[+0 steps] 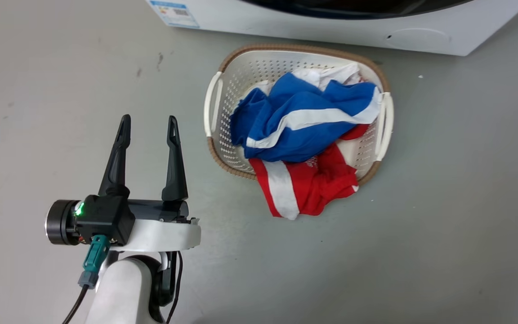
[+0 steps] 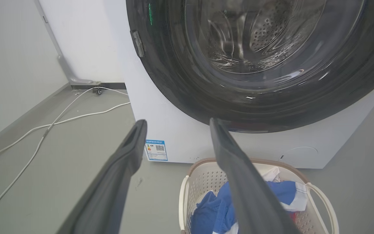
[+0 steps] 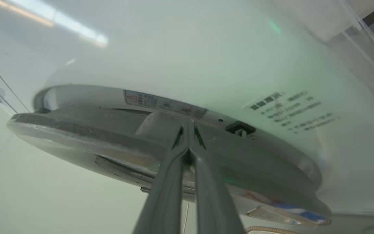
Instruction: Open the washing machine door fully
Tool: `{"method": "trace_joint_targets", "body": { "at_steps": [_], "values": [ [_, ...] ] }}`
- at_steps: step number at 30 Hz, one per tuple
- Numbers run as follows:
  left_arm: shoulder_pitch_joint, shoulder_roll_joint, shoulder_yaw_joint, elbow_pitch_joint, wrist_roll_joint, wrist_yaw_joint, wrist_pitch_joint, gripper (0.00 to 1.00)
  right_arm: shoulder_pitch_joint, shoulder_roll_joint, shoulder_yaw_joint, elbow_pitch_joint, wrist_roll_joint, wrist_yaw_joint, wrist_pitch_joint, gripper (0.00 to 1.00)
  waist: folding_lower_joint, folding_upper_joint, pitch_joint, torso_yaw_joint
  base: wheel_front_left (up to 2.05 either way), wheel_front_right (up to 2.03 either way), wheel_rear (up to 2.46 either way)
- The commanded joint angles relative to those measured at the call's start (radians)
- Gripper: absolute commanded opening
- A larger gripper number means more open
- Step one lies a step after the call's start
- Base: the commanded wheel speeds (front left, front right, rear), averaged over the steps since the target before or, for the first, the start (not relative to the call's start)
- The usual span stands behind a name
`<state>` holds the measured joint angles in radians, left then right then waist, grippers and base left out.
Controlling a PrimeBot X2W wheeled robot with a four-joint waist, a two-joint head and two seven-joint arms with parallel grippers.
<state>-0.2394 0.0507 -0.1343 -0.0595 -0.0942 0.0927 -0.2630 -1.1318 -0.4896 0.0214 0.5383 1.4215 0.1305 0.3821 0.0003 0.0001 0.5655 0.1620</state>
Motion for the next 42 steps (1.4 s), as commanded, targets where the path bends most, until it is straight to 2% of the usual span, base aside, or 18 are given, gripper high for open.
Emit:
{"method": "trace_joint_targets", "body": {
  "at_steps": [1, 9, 17, 29, 42],
  "values": [
    [-0.014, 0.000, -0.002, 0.000, -0.004, 0.005, -0.003, 1.00, -0.023, -0.010, 0.006, 0.006, -0.008, 0.000, 0.010, 0.00, -0.0003, -0.0001, 0.012, 0.012, 0.00, 0.00, 0.00],
    [-0.021, 0.000, -0.001, 0.000, -0.011, 0.012, -0.003, 1.00, -0.065, 0.023, 0.070, 0.032, -0.041, 0.002, 0.080, 0.00, -0.0003, -0.0001, 0.031, 0.018, 0.00, 0.00, 0.00],
    [-0.020, 0.000, 0.012, 0.008, -0.008, 0.007, -0.003, 1.00, 0.005, 0.030, 0.097, -0.022, -0.024, 0.000, 0.151, 0.00, -0.0003, -0.0001, 0.015, -0.006, 0.00, 0.00, 0.00],
    [0.005, 0.000, 0.047, 0.007, 0.016, -0.007, -0.003, 1.00, 0.205, 0.042, 0.138, -0.220, 0.023, 0.001, 0.217, 0.00, -0.0003, -0.0001, -0.038, -0.056, 0.00, 0.00, 0.00],
    [0.043, 0.000, 0.071, 0.013, 0.035, -0.019, -0.003, 1.00, 0.487, 0.067, 0.203, -0.487, 0.065, 0.002, 0.217, 0.00, -0.0003, -0.0001, -0.121, -0.099, 0.00, 0.00, 0.00]
  ]
}}
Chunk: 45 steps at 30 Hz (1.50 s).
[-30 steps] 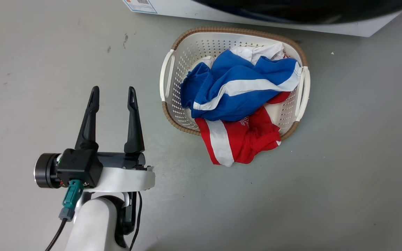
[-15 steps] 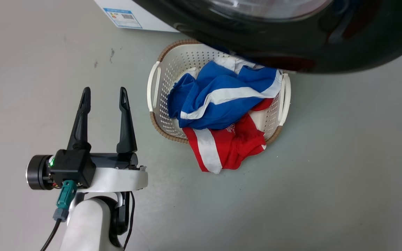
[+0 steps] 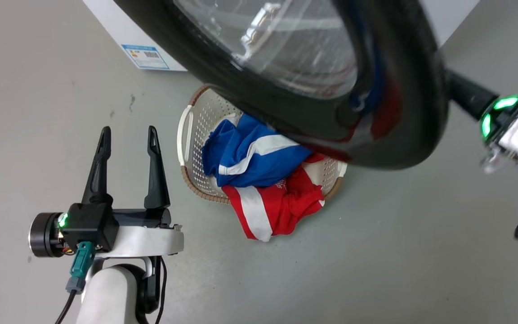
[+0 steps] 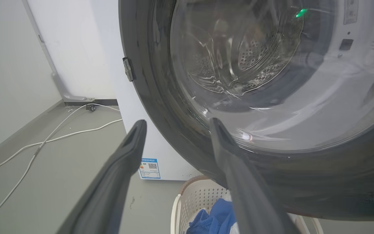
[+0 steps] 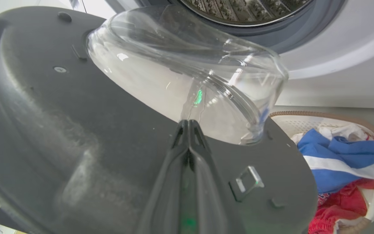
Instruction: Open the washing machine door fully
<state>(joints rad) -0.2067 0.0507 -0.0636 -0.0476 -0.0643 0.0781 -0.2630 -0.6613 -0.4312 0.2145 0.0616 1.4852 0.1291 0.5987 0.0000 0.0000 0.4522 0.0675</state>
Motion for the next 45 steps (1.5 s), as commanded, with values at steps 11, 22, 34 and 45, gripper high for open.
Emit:
{"method": "trace_joint_targets", "body": {
  "at_steps": [11, 22, 34, 45],
  "values": [
    [0.049, 0.000, 0.005, 0.009, 0.013, -0.003, -0.003, 1.00, 0.219, 0.044, 0.110, -0.165, -0.001, 0.003, -0.039, 0.00, 0.0000, 0.0000, -0.086, -0.015, 0.00, 0.00, 0.00],
    [0.089, 0.000, 0.008, 0.016, 0.011, -0.002, -0.003, 1.00, 0.389, 0.093, 0.237, -0.232, 0.008, 0.003, -0.083, 0.00, 0.0000, 0.0000, -0.148, -0.008, 0.00, 0.00, 0.00],
    [0.107, 0.000, -0.004, 0.021, 0.005, 0.005, -0.003, 1.00, 0.452, 0.137, 0.356, -0.227, 0.012, 0.003, -0.116, 0.00, 0.0000, 0.0000, -0.178, 0.009, 0.00, 0.00, 0.00],
    [0.140, 0.000, 0.004, 0.030, 0.005, 0.007, -0.003, 1.00, 0.476, 0.129, 0.346, -0.202, 0.002, 0.003, -0.212, 0.08, 0.0000, 0.0000, -0.233, 0.004, 0.00, 0.00, 0.00]
  ]
}}
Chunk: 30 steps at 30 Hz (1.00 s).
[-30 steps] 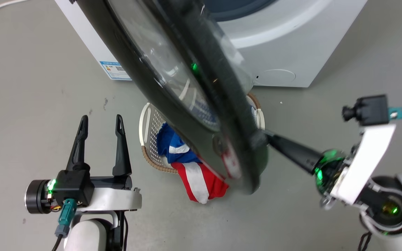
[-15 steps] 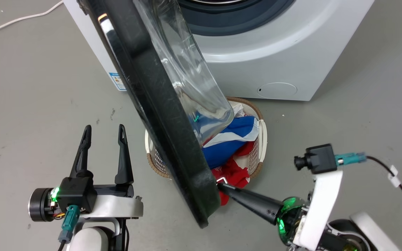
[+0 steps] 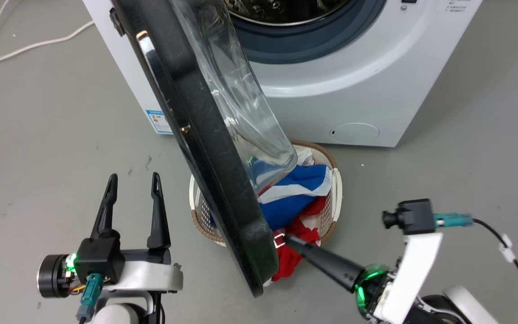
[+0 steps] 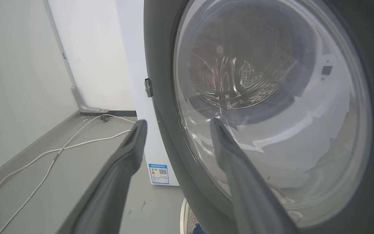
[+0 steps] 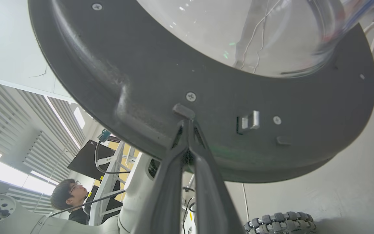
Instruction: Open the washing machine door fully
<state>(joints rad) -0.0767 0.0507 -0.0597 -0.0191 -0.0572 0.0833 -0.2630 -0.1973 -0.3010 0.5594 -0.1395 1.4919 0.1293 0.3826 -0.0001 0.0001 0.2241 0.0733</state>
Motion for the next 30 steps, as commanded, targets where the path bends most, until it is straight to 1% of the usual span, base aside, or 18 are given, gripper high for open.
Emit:
{"method": "trace_joint_targets", "body": {
  "at_steps": [1, 2, 3, 6, 9, 12, 14, 16, 19, 22, 23, 27, 30],
  "values": [
    [0.015, 0.000, 0.003, 0.002, -0.001, 0.001, -0.003, 1.00, 0.015, -0.005, -0.010, -0.002, -0.008, 0.003, -0.015, 0.37, 0.0001, -0.0001, -0.014, -0.004, 0.00, 0.00, 0.00],
    [0.018, 0.000, 0.006, 0.003, 0.000, 0.000, -0.003, 1.00, 0.018, -0.010, -0.021, -0.002, -0.014, 0.003, -0.036, 0.90, 0.0001, -0.0001, -0.021, -0.007, 0.00, 0.00, 0.00],
    [0.022, 0.000, 0.008, 0.003, 0.001, -0.001, -0.003, 1.00, 0.019, -0.013, -0.034, -0.005, -0.020, 0.003, -0.061, 1.00, 0.0001, -0.0001, -0.029, -0.009, 0.00, 0.00, 0.00],
    [0.041, 0.000, 0.015, 0.002, 0.005, -0.002, -0.003, 1.00, 0.025, -0.016, -0.075, -0.025, -0.045, 0.003, -0.148, 1.00, 0.0001, -0.0001, -0.053, -0.016, 0.00, 0.00, 0.00],
    [0.056, 0.000, 0.019, -0.001, 0.010, 0.000, -0.003, 1.00, 0.021, -0.029, -0.114, -0.045, -0.121, 0.003, -0.270, 1.00, 0.0001, -0.0001, -0.074, -0.024, 0.00, 0.00, 0.00],
    [0.073, 0.000, 0.024, -0.002, 0.013, -0.001, -0.003, 1.00, 0.022, -0.036, -0.147, -0.054, -0.218, 0.003, -0.424, 1.00, 0.0001, -0.0001, -0.095, -0.030, 0.00, 0.00, 0.00],
    [0.079, 0.000, 0.026, -0.003, 0.017, -0.003, -0.003, 1.00, 0.023, -0.048, -0.161, -0.044, -0.302, 0.003, -0.533, 1.00, 0.0001, -0.0001, -0.106, -0.033, 0.00, 0.00, 0.00],
    [0.086, 0.000, 0.030, -0.005, 0.018, -0.004, -0.003, 1.00, 0.027, -0.049, -0.183, -0.023, -0.392, 0.003, -0.612, 1.00, 0.0001, -0.0001, -0.114, -0.036, 0.00, 0.00, 0.00],
    [0.096, 0.000, 0.034, -0.008, 0.019, -0.005, -0.003, 1.00, 0.030, -0.033, -0.233, -0.009, -0.569, 0.002, -0.645, 1.00, 0.0001, -0.0001, -0.122, -0.041, 0.00, 0.00, 0.00],
    [0.103, 0.000, 0.037, -0.013, 0.023, -0.003, -0.003, 1.00, 0.046, 0.033, -0.335, -0.041, -0.761, 0.002, -0.647, 1.00, 0.0001, -0.0001, -0.126, -0.046, 0.00, 0.00, 0.00],
    [0.109, 0.000, 0.039, -0.015, 0.024, -0.002, -0.003, 1.00, 0.078, 0.091, -0.411, -0.057, -0.953, 0.001, -0.647, 1.00, 0.0001, -0.0001, -0.130, -0.049, 0.00, 0.00, 0.00],
    [0.114, 0.000, 0.037, -0.012, 0.023, 0.000, -0.003, 1.00, 0.122, 0.132, -0.479, -0.036, -1.155, 0.001, -0.648, 1.00, 0.0001, -0.0001, -0.134, -0.053, 0.00, 0.00, 0.00],
    [0.116, 0.000, 0.032, -0.011, 0.021, 0.004, -0.003, 1.00, 0.149, 0.164, -0.533, -0.018, -1.265, 0.001, -0.648, 1.00, 0.0001, -0.0001, -0.138, -0.053, 0.00, 0.00, 0.00]
  ]
}}
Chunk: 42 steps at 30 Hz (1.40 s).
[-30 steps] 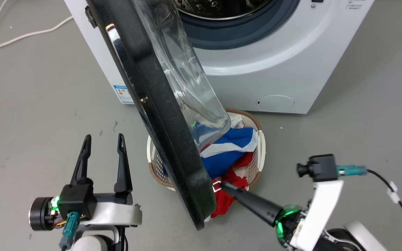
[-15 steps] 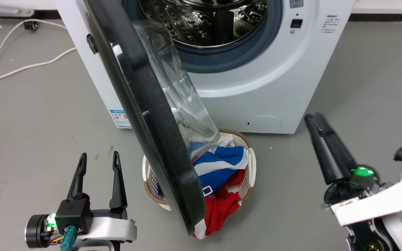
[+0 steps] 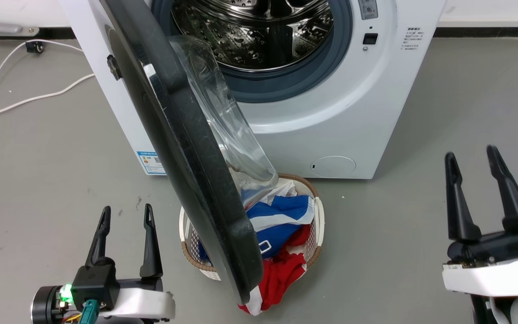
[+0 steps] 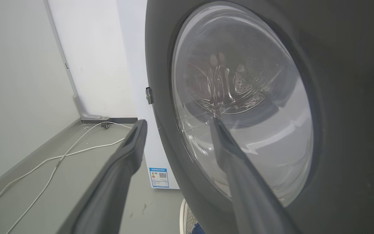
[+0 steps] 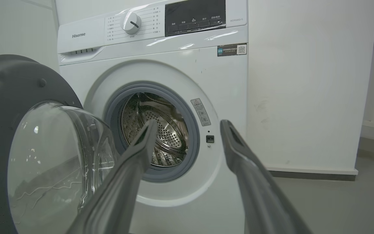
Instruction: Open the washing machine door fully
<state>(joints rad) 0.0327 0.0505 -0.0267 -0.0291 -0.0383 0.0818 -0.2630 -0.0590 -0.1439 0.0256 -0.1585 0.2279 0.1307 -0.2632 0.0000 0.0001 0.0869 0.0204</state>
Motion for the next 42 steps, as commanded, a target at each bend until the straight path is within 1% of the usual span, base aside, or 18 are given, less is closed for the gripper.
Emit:
{"method": "trace_joint_targets", "body": {
  "at_steps": [1, 3, 7, 16, 29, 30, 31, 32, 37, 42],
  "values": [
    [0.007, 0.000, -0.002, 0.000, 0.001, 0.005, -0.003, 1.00, 0.021, 0.017, -0.018, 0.008, -0.028, 0.000, -0.002, 1.00, 0.0000, -0.0001, -0.003, 0.000, 0.00, 0.00, 0.00],
    [0.010, 0.000, -0.006, 0.001, 0.000, 0.007, -0.003, 1.00, 0.042, 0.032, -0.041, 0.024, -0.076, 0.000, -0.002, 1.00, 0.0000, -0.0001, -0.007, 0.000, 0.00, 0.00, 0.00],
    [0.018, 0.000, -0.013, 0.007, -0.003, 0.008, -0.003, 1.00, 0.090, 0.057, -0.071, 0.071, -0.129, 0.000, -0.002, 1.00, 0.0000, -0.0001, -0.021, 0.004, 0.00, 0.00, 0.00],
    [0.037, 0.000, -0.019, 0.017, -0.008, 0.011, -0.003, 1.00, 0.169, 0.087, -0.072, 0.181, -0.118, 0.000, -0.002, 1.00, 0.0000, -0.0001, -0.055, 0.012, 0.00, 0.00, 0.00],
    [0.064, 0.000, -0.010, 0.022, -0.012, 0.019, -0.003, 1.00, 0.206, 0.095, -0.061, 0.209, -0.105, 0.000, -0.002, 1.00, 0.0000, -0.0001, -0.082, 0.013, 0.00, 0.00, 0.00],
    [0.064, 0.000, -0.008, 0.022, -0.011, 0.023, -0.003, 0.59, 0.205, 0.095, -0.060, 0.210, -0.103, 0.000, -0.002, 1.00, 0.0000, -0.0001, -0.083, 0.013, 0.00, 0.00, 0.00],
    [0.063, 0.000, -0.005, 0.019, -0.011, 0.028, -0.003, 0.31, 0.205, 0.095, -0.058, 0.210, -0.099, 0.000, -0.002, 1.00, 0.0000, -0.0001, -0.085, 0.013, 0.00, 0.00, 0.00],
    [0.063, 0.000, -0.005, 0.017, -0.012, 0.031, -0.003, 0.00, 0.205, 0.095, -0.057, 0.211, -0.098, 0.000, -0.002, 1.00, 0.0000, -0.0001, -0.085, 0.013, 0.00, 0.00, 0.00],
    [0.039, 0.001, 0.015, -0.018, 0.004, 0.036, -0.003, 0.00, 0.206, 0.095, -0.056, 0.209, -0.102, 0.000, -0.002, 1.00, 0.0000, -0.0001, -0.089, 0.015, 0.00, 0.00, 0.00],
    [-0.012, 0.013, 0.036, -0.126, 0.022, 0.033, -0.003, 0.00, 0.205, 0.095, -0.057, 0.204, -0.099, 0.000, -0.002, 1.00, 0.0000, -0.0001, -0.088, 0.020, 0.00, 0.00, 0.00]
  ]
}}
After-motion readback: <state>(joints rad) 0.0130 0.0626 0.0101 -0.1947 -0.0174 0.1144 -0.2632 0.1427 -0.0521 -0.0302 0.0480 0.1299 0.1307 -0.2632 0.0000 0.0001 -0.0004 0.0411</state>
